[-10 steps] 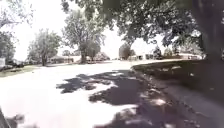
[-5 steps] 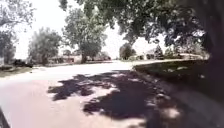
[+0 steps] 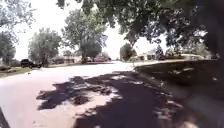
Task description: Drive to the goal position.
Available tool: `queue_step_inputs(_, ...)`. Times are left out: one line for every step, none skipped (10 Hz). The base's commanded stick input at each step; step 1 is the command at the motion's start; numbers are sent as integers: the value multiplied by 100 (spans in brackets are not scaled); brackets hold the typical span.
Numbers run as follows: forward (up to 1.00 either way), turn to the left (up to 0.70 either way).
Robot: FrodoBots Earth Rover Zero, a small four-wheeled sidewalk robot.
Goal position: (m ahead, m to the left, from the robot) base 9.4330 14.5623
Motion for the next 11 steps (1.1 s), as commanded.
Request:
queue_step_inputs(70, 0)
queue_step_inputs(70, 0)
queue_step_inputs(70, 0)
queue_step_inputs(70, 0)
queue_step_inputs(70, 0)
queue_step_inputs(70, 0)
queue_step_inputs(70, 0)
queue_step_inputs(70, 0)
queue_step_inputs(70, 0)
queue_step_inputs(70, 0)
queue_step_inputs(70, 0)
